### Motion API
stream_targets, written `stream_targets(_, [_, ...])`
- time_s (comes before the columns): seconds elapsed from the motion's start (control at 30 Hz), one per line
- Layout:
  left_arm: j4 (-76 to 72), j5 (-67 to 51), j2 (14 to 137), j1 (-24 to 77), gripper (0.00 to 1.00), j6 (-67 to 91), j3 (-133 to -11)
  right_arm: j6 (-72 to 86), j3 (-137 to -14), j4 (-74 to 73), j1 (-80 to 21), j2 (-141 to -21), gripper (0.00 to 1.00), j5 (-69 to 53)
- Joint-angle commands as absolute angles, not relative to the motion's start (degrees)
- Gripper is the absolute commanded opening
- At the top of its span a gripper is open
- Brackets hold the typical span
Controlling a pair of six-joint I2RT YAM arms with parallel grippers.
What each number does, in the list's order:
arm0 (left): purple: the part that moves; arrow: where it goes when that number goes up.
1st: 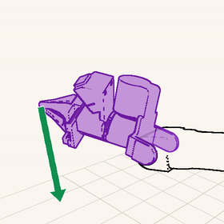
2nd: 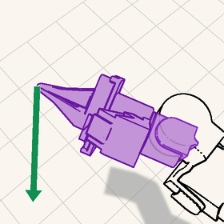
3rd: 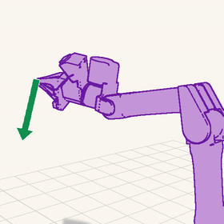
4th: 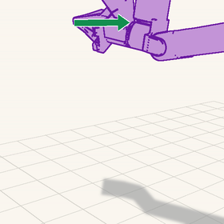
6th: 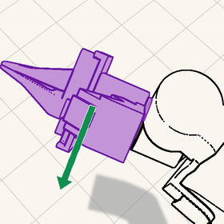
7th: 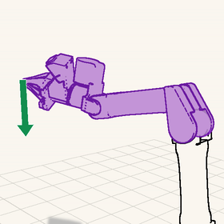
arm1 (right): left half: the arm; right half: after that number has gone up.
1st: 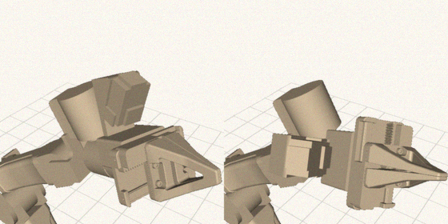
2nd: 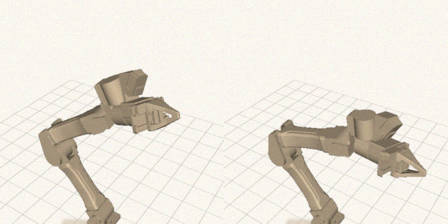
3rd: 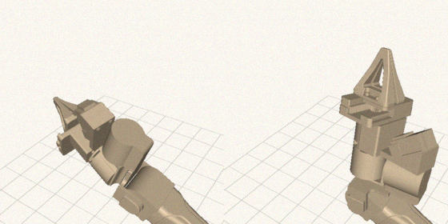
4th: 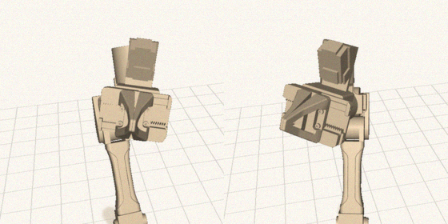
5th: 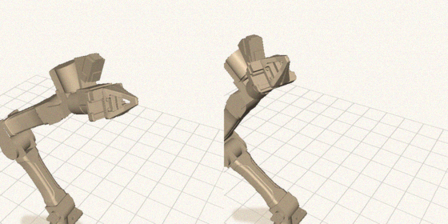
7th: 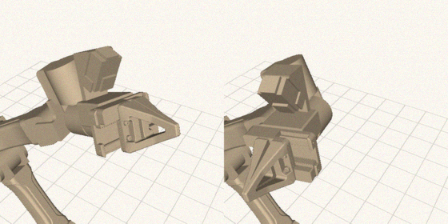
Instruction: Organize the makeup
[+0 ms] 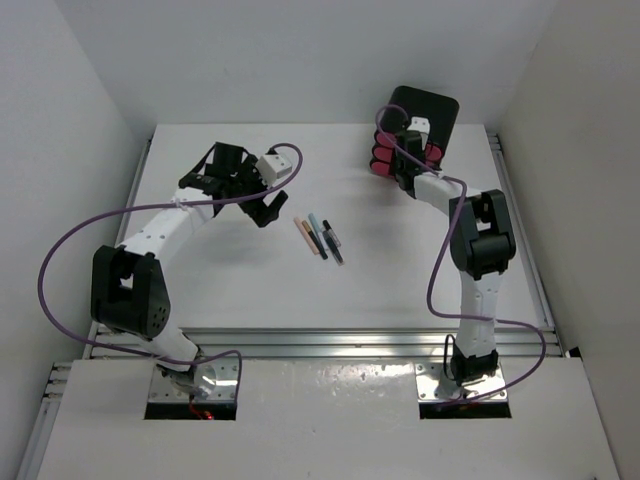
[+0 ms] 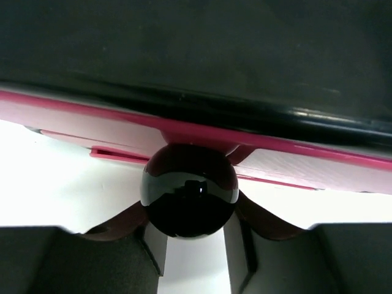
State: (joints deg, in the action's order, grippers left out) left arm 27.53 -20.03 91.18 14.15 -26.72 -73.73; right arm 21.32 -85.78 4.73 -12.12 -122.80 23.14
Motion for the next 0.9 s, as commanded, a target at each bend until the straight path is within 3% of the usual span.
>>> stream_targets(0.0, [26.37,-20.30,91.85,13.54,1.00,-26.54,-74.71,19.86,-83.33,11.69,-12.30,-118.48,0.42,19.69])
stream_targets(0.07, [26.37,-20.30,91.85,13.54,1.00,-26.54,-74.71,21.61,-81.13,10.64,-12.39,-116.56,0.59,19.34])
stream_targets(0.17, [26.37,-20.92,92.37,13.54,1.00,-26.54,-74.71,24.34,-79.10,8.36,-13.01,-115.32,0.75,19.95])
stream_targets(0.33, [26.37,-21.97,92.37,13.54,1.00,-26.54,-74.71,27.86,-80.06,4.93,-13.36,-116.98,0.74,22.41])
stream_targets(0.47, [26.37,-21.97,92.37,13.54,1.00,-26.54,-74.71,28.92,-82.16,5.80,-13.27,-119.35,0.58,24.87])
stream_targets(0.87, [26.37,-21.97,91.85,13.54,1.00,-26.54,-74.18,28.39,-87.72,3.16,-14.85,-125.77,0.49,33.04])
